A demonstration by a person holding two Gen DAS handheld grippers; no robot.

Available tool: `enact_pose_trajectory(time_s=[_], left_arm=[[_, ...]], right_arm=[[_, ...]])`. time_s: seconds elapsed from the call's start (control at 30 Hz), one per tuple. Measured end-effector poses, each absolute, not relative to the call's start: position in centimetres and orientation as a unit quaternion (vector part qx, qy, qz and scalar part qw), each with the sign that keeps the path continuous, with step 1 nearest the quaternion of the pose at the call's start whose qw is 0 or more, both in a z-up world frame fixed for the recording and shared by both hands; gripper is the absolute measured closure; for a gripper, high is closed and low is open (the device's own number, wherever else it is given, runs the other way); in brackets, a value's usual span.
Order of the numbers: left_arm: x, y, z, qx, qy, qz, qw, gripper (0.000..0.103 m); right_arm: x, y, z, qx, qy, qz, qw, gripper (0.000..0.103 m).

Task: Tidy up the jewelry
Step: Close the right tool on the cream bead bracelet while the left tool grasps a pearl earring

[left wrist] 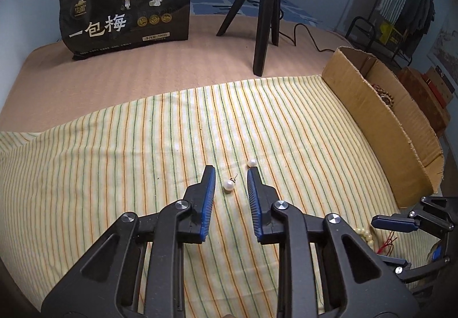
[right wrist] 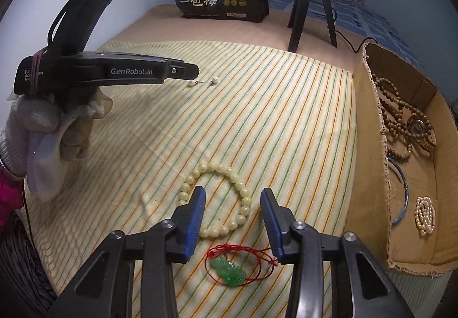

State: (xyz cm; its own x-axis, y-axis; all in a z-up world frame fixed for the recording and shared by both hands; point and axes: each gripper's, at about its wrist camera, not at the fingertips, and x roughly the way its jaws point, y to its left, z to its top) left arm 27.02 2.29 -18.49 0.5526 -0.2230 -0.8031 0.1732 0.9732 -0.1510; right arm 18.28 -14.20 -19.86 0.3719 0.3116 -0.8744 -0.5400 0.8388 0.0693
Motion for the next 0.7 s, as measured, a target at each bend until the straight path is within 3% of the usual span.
enact_pose_trajectory(time_s=[0.7], left_arm=[[27.7, 1.3, -20.3, -0.010, 0.471, -0.115, 0.874, 0.094]], right_arm=[[19.1, -13.2, -21.0, -0.139, 0.502, 0.253, 0.815, 0.070]])
